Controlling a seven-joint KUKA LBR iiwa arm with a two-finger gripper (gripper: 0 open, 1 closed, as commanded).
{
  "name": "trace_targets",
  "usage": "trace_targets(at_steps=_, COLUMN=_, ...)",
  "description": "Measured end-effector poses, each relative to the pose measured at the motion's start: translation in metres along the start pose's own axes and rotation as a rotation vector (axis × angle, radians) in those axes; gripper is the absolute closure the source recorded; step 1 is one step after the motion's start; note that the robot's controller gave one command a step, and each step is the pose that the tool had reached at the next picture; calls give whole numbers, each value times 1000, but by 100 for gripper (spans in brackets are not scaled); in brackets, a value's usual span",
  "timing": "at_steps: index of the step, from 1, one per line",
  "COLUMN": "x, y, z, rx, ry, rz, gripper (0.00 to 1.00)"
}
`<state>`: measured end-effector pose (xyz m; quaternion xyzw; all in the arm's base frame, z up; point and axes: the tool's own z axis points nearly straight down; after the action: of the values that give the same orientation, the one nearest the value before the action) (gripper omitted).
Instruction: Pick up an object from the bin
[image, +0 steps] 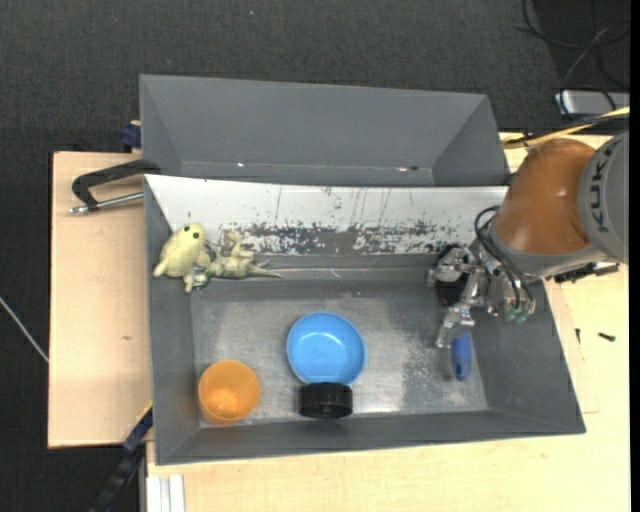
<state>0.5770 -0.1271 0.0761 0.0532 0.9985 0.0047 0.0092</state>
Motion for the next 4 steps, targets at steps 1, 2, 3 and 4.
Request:
trace_targets(at_steps=1, x=2, y=-1, z=2, rx=3, ry=6, rz=0, gripper=100)
trace_targets(at_steps=2, x=5, y=0, z=4, rx=1, ry=18, rz=-2, gripper=0)
trace_targets(at_steps=3, x=0, y=-20, z=-43, rx=6, ry=11, rz=-18, gripper=0)
trace_targets(at_steps=4, x=37, y=-14, z=-16, rx=10, ry=-24, rz=-339, gripper=0)
